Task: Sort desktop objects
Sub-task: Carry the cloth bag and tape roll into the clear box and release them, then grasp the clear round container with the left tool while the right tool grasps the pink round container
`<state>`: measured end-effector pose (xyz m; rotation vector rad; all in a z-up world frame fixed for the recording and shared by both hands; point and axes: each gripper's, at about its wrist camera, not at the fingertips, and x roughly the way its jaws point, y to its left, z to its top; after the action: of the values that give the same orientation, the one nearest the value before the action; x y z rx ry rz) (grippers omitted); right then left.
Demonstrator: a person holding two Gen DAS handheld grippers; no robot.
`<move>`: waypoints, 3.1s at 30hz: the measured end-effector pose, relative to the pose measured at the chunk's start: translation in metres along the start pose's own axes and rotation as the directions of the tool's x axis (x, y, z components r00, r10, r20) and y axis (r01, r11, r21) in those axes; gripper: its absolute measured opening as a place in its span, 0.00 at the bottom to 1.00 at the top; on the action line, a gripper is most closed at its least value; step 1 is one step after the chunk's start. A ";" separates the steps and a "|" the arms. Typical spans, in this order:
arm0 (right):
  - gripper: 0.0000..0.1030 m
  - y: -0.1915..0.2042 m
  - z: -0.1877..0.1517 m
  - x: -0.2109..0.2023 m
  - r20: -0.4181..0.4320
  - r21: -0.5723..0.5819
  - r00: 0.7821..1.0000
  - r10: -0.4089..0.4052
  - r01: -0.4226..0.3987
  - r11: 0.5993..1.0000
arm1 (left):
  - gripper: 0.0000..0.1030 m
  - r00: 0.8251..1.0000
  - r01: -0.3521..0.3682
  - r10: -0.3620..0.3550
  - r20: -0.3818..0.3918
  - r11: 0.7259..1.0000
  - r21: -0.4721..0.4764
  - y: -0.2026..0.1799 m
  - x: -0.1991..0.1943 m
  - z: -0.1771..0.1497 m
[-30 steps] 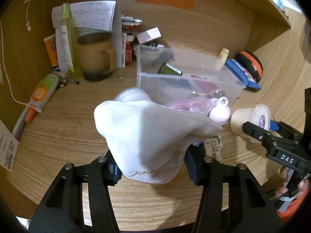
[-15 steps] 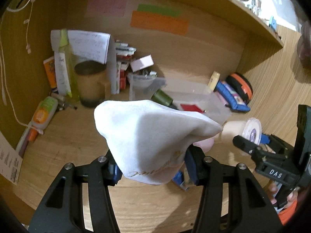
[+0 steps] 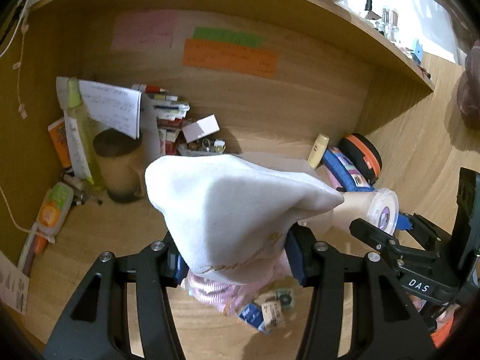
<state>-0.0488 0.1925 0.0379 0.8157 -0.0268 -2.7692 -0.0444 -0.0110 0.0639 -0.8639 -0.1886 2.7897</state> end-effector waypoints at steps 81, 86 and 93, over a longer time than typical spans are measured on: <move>0.83 0.005 0.032 0.078 -0.134 -0.103 0.982 -0.131 0.117 0.988 | 0.88 0.989 -0.091 0.101 -0.108 0.992 0.091 -0.011 0.079 0.028; 0.84 0.007 0.031 0.059 -0.106 -0.108 0.985 -0.134 0.123 0.987 | 0.88 0.991 -0.094 0.100 -0.087 0.992 0.079 -0.010 0.060 0.025; 0.93 0.009 0.023 0.034 -0.072 -0.106 0.990 -0.125 0.117 0.987 | 0.90 0.991 -0.109 0.113 -0.071 0.992 0.057 0.003 0.036 0.018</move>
<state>-0.0865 0.1741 0.0404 0.9271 0.1825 -2.8210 -0.0838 -0.0064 0.0587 -0.9922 -0.0553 2.8433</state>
